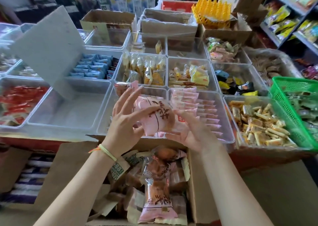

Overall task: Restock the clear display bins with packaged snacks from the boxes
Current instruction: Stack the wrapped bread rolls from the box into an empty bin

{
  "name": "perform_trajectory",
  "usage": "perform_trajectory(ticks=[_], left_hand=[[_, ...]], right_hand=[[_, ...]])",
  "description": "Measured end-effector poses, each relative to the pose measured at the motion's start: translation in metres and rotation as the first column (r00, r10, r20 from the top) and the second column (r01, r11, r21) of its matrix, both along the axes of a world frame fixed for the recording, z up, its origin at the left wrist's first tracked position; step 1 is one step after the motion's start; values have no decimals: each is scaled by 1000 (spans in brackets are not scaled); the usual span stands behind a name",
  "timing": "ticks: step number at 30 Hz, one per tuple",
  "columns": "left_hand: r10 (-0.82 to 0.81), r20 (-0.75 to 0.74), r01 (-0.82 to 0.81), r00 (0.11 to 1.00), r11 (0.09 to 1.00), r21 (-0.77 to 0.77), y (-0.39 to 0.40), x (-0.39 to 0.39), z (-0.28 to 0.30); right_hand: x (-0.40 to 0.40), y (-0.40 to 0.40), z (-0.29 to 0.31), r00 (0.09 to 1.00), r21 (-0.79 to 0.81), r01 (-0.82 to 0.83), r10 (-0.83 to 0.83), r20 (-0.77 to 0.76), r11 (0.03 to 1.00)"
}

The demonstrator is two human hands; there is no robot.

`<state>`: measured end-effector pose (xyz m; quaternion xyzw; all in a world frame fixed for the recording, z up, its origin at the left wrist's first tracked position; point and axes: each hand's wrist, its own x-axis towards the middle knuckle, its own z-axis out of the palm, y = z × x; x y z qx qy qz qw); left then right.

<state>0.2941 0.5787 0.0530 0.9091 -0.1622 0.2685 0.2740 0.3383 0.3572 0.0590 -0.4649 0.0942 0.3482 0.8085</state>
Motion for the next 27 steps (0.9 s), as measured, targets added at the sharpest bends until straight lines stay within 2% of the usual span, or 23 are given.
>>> perform_trajectory(ticks=[2, 3, 4, 5, 6, 7, 8, 12, 15, 16, 17, 20, 21, 22, 25, 26, 27], left_hand=[[72, -54, -78, 996, 989, -124, 12, -3, -1], [89, -134, -124, 987, 950, -288, 21, -4, 0], [50, -239, -169, 970, 843, -511, 31, -4, 4], [-60, -330, -213, 942, 655, -725, 38, -5, 11], [-195, -383, -263, 903, 452, -852, 46, -5, 15], [-286, -409, -313, 867, 325, -892, 55, -4, 15], [-342, -427, -339, 837, 289, -895, 63, -2, 14], [-428, -425, -331, 797, 280, -901, 90, 5, 4], [-498, -433, -315, 752, 306, -899, 107, 11, -8], [-501, -429, -323, 752, 289, -901, 111, 14, -11], [-498, -420, -342, 759, 243, -908, 115, 19, -16], [-491, -346, -382, 800, 28, -924, 127, 37, -31], [-499, -325, -377, 803, -4, -926, 130, 43, -35], [-512, -325, -378, 795, 1, -926, 130, 48, -36], [-507, -425, -424, 750, 124, -897, 135, 58, -41], [-463, -484, -460, 742, 174, -871, 140, 61, -43], [-368, -566, -499, 738, 266, -825, 150, 66, -50]], right_hand=[[-2, 15, -1, 996, 11, 79, -80, 42, 997], [-3, 22, -3, 991, 1, 108, -108, 83, 994], [-3, 28, -4, 984, -14, 123, -120, 132, 992], [-4, 36, -3, 975, -33, 138, -130, 181, 990], [-4, 43, -3, 965, -49, 166, -152, 214, 985], [-5, 51, -2, 954, -55, 193, -174, 243, 980], [-6, 59, 0, 944, -59, 209, -185, 271, 976], [-8, 94, 2, 927, -112, 206, -158, 339, 972], [-4, 115, 2, 930, -148, 136, -75, 360, 980], [-2, 122, 3, 933, -140, 124, -68, 353, 982], [1, 129, 2, 938, -117, 134, -88, 337, 984], [8, 154, -13, 956, -28, 227, -217, 196, 974], [8, 166, -18, 967, -34, 212, -204, 152, 977], [8, 179, -22, 979, -56, 166, -157, 133, 985], [18, 209, -31, 987, -100, 128, -116, 115, 987], [25, 213, -31, 979, -155, 163, -140, 150, 974], [33, 215, -30, 960, -270, 207, -142, 242, 940]])
